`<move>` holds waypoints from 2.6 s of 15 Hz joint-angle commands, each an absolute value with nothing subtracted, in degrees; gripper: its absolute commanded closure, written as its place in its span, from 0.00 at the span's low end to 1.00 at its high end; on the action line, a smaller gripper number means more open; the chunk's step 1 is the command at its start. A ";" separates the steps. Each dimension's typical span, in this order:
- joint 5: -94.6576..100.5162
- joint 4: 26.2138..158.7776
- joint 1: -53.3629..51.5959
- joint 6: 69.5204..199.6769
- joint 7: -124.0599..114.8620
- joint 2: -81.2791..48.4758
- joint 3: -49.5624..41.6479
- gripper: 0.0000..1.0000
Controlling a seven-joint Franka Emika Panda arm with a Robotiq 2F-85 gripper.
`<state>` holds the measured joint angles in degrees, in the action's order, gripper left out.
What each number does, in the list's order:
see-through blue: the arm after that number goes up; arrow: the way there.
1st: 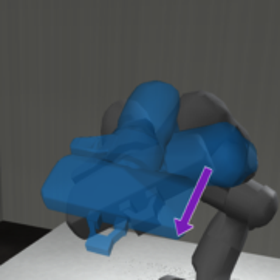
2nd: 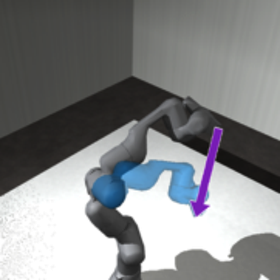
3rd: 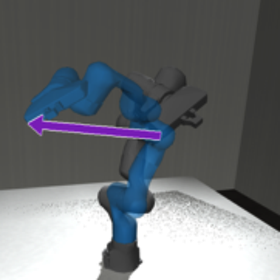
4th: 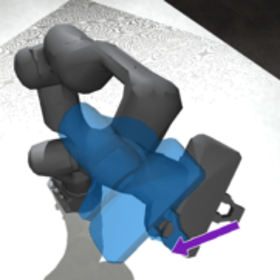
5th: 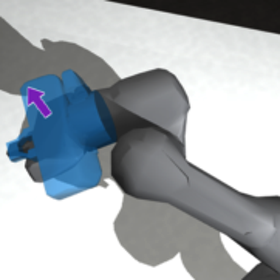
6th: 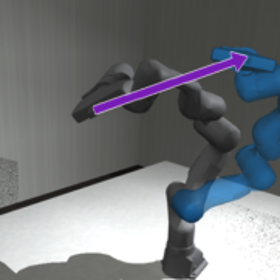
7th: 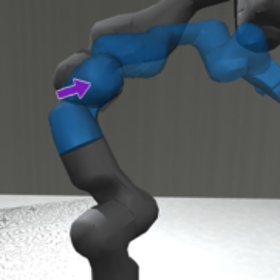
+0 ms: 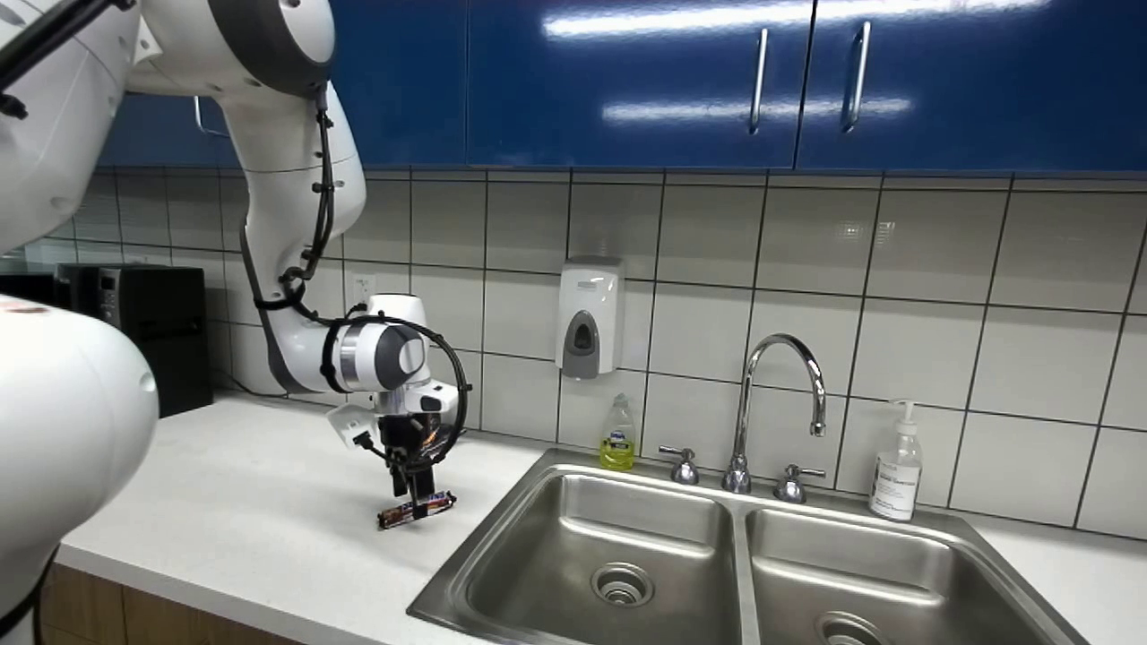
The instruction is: Put the brown packet in the sink on the left.
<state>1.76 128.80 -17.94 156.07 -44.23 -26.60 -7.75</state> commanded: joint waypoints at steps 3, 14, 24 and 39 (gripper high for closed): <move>2.74 126.41 -18.05 155.27 -45.59 -28.40 -8.59 0.00; 2.25 125.34 -17.58 155.22 -44.59 -29.61 -8.58 0.51; 1.33 125.09 -16.80 155.31 -43.60 -29.84 -7.64 0.96; -1.79 126.92 -10.74 152.85 -26.55 -19.29 -0.37 0.96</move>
